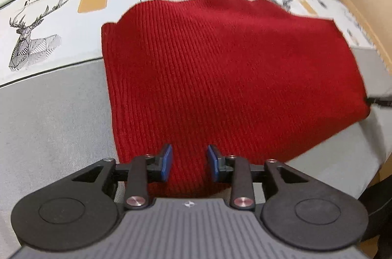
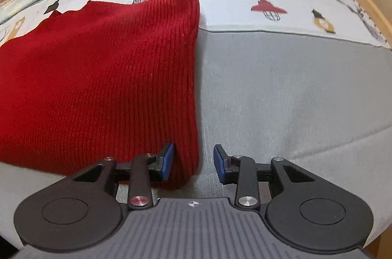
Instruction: Fold small clothes
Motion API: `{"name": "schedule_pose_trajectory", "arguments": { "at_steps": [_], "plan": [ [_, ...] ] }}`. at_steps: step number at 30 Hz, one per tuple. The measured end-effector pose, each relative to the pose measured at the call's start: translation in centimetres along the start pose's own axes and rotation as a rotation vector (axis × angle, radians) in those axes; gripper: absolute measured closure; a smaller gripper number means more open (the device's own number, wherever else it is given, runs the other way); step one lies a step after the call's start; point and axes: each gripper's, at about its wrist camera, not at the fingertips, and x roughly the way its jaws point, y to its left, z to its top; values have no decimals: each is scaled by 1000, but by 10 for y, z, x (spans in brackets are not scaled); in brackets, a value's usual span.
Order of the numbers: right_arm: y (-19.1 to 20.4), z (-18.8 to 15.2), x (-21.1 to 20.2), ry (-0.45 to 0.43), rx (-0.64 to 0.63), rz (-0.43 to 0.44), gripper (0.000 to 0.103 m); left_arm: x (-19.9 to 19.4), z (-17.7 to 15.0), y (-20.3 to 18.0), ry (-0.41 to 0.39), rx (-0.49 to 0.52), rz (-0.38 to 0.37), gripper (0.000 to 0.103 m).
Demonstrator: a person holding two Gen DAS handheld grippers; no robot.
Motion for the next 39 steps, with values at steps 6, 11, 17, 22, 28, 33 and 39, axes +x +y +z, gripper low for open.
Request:
{"name": "schedule_pose_trajectory", "arguments": {
  "at_steps": [6,11,17,22,28,33,39],
  "plan": [
    [9,10,-26,-134,4,-27,65,-5,-2,13,-37,-25,25,61],
    [30,17,-55,-261,-12,7,62,-19,-1,33,-92,-130,47,60],
    [69,21,-82,-358,-91,55,61,-34,-4,53,-126,-223,85,60],
    [109,26,-95,-396,-157,96,61,-45,-7,67,-133,-287,95,60],
    [168,22,-105,-422,-247,157,61,-59,-14,80,-136,-313,109,60],
    [220,18,-104,-427,-333,209,81,-68,-21,99,-141,-363,105,60],
    [292,-2,-93,-396,-492,292,82,-74,-24,111,-138,-390,114,60]
  ]
}}
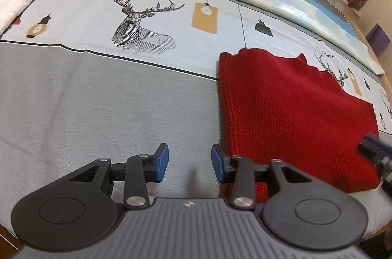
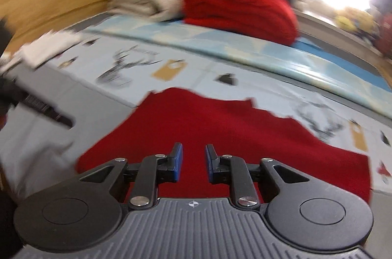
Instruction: Fold small clothes
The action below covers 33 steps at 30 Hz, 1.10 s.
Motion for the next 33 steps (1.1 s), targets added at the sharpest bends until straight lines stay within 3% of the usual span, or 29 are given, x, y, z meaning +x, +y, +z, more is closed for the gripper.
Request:
{"name": "schedule_pose_trajectory", "arguments": {
  "at_steps": [3,5,15,18,21,26,33],
  "plan": [
    [35,-3,13,18,-103,44,80,-1,2,2,0,-3,-2,60],
    [60,-7,20,25,-186,68,70,-2,3,3,-1,-1,-4,60],
    [139,-37,64,131,-479,141,46,-1,8,10,9,-11,-15,59],
    [155,-50,83,182,-545,92,45,0,9,12,16,-10,-19,57],
    [165,-58,86,141,-617,48,41,2,11,15,22,-15,-20,56],
    [164,-57,86,136,-632,39,45,5,13,15,28,-14,-15,56],
    [156,-54,78,118,-639,54,77,8,13,7,38,-11,-28,56]
  ]
}}
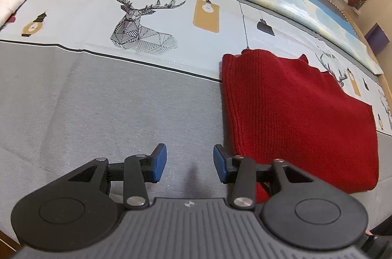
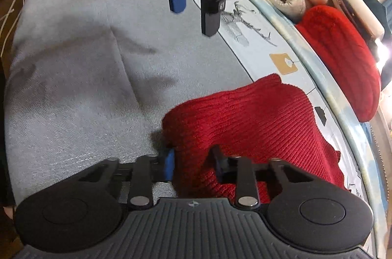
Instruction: Fold small clothes
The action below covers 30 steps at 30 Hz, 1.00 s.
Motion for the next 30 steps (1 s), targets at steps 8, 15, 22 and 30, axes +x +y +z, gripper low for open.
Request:
{"name": "schedule_pose_trajectory", "arguments": {
  "at_steps": [8,15,22,30],
  "plan": [
    [-46,-4,-57,-159,211,13,88,6,5,-15,52,-131,-278,18],
    [-76,-29,-104,-249,338,42,89,35,6,-44,160,-215,-395,14],
    [-82,-49,-120,-269,366,65,89,62,8,-72,230,-236,-423,14],
    [-77,-46,-118,-260,345,70,89,43,21,-51,78,-403,-578,14]
  ]
}}
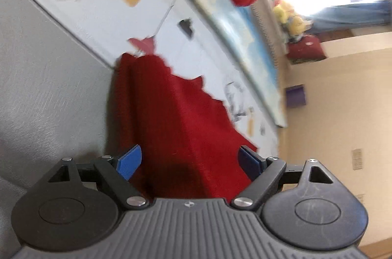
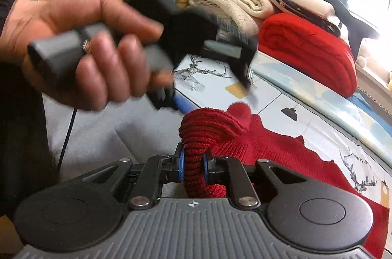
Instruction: Fold small clothes
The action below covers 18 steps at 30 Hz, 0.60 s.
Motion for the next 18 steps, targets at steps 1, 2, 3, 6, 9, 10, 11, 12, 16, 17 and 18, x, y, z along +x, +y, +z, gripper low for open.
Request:
{"name": "schedule_pose_trajectory", "arguments": {
  "at_steps": [1,2,3,6,9,10,11,12,16,17,18],
  "plan": [
    [1,1,2,4,-3,1,89,4,-1,-2,27,23,15,14],
    [2,1,3,6,-5,1,89,9,-5,-5,57,51,53,14],
    [3,1,4,9,-9,4,89,17,-8,-8,89,89,113,14],
    [6,2,9,22,-29,13,89,29,-15,-14,118,183,241,11],
    [10,1,12,37,-55,20,89,38,-17,-10,131,199,322,0],
    [12,1,13,41,-63,22,89,40,-17,-4,150,180,345,0],
    [13,1,13,45,-69,25,89,43,-16,2,170,151,364,0],
    [14,0,14,50,-73,28,89,45,-15,8,179,122,371,0],
    [17,-1,15,55,-90,32,89,41,-7,16,131,43,289,1],
    [18,-1,15,55,-93,32,89,39,-4,16,114,30,252,1],
    [18,-1,14,54,-96,34,89,38,-2,17,104,27,215,1]
  ]
}}
